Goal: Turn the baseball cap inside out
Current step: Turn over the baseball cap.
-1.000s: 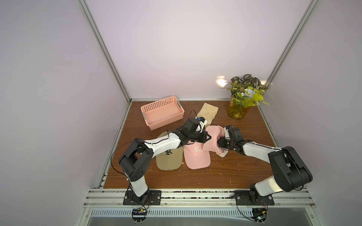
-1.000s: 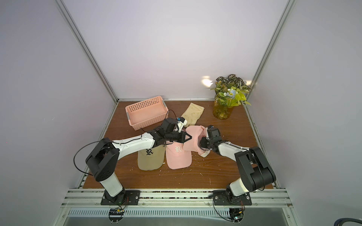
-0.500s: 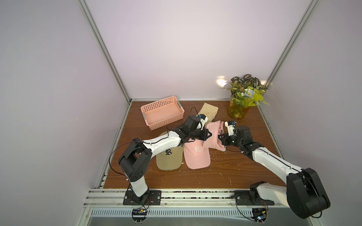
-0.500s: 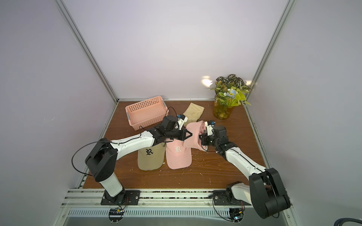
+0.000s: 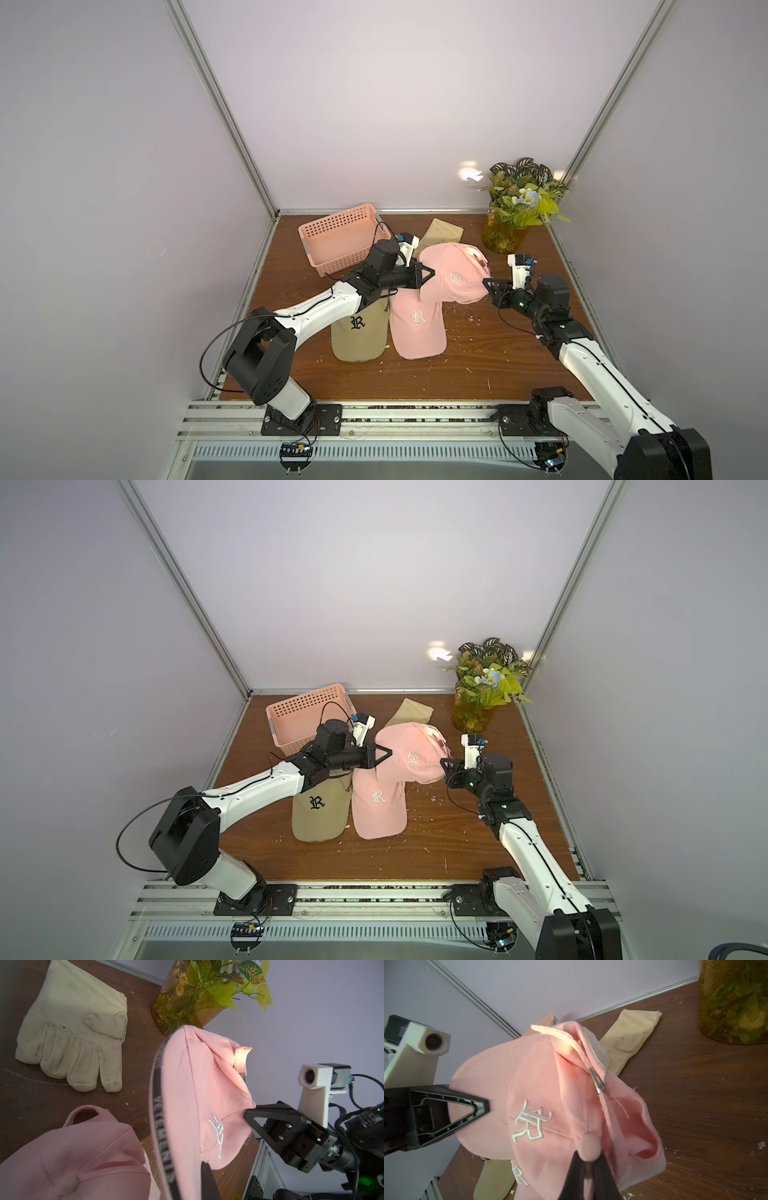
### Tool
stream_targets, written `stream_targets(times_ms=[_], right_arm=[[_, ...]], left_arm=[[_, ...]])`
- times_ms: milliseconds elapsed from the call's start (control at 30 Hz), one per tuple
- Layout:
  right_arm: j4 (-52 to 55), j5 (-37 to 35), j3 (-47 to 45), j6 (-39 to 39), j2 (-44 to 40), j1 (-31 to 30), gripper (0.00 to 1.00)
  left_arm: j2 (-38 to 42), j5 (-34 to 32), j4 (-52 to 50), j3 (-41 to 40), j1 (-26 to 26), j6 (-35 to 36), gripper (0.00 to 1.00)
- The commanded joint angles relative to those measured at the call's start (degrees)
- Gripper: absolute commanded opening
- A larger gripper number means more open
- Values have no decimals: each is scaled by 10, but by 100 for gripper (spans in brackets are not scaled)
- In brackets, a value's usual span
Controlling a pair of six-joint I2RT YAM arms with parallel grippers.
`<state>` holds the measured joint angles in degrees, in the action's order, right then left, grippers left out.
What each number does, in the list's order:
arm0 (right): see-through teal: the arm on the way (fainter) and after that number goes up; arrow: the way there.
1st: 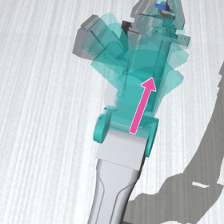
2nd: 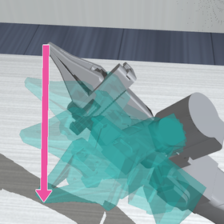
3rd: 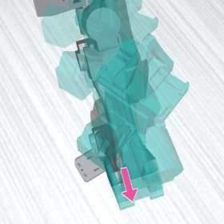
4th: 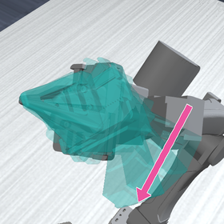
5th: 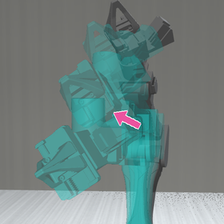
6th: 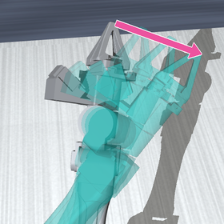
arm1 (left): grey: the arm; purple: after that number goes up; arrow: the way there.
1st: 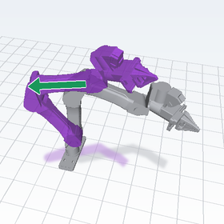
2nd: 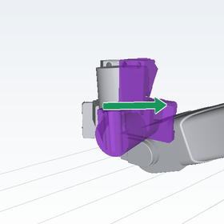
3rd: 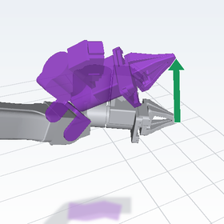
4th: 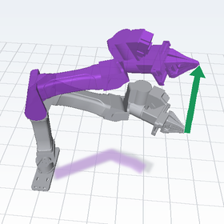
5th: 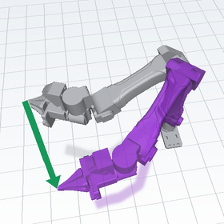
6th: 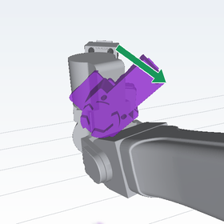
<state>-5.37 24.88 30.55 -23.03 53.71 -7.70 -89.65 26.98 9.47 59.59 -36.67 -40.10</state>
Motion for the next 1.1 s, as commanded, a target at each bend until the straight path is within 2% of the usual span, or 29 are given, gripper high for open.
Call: stream_targets(times_ms=[0, 33, 67, 133, 200, 233, 333, 400, 467, 533, 700, 833, 1067], right_arm=[[3, 8, 4, 21, -1, 11, 0], [-3, 24, 6, 25, 1, 11, 0], [-15, 41, 6, 31, 2, 9, 4], [-34, 50, 7, 40, -4, 1, 16], [-68, 32, 2, 56, -19, -15, 33], [-87, 20, -3, 68, -27, -26, 37], [-183, -2, -38, 132, -56, -67, 46], [-237, -35, -57, 188, -69, -103, 53], [-275, -57, -67, 260, -70, -138, 57], [-313, -92, -78, 340, -65, -177, 59], [-422, -195, -94, 509, -27, -271, 64], [-489, -268, -84, 557, 12, -304, 65], [-510, -279, -57, 593, 66, -325, 65]], left_arm=[[4, -21, 32, -13, 29, -14, 0], [5, -17, 41, -15, 29, -22, 0], [9, -13, 59, -20, 29, -35, 0], [20, -5, 102, -32, 29, -65, 0], [33, 1, 164, -43, 28, -115, 0], [38, -6, 189, -47, 28, -145, 0], [53, -65, 219, -45, 24, -236, 0], [63, -135, 150, -15, 15, -275, 0], [66, -192, 50, 32, 7, -301, 0], [63, -210, -3, 69, 5, -331, 0], [66, -212, -2, 90, -6, -444, 0], [73, -236, -15, 101, -24, -479, 0], [82, -240, -12, 92, -45, -525, 0]])
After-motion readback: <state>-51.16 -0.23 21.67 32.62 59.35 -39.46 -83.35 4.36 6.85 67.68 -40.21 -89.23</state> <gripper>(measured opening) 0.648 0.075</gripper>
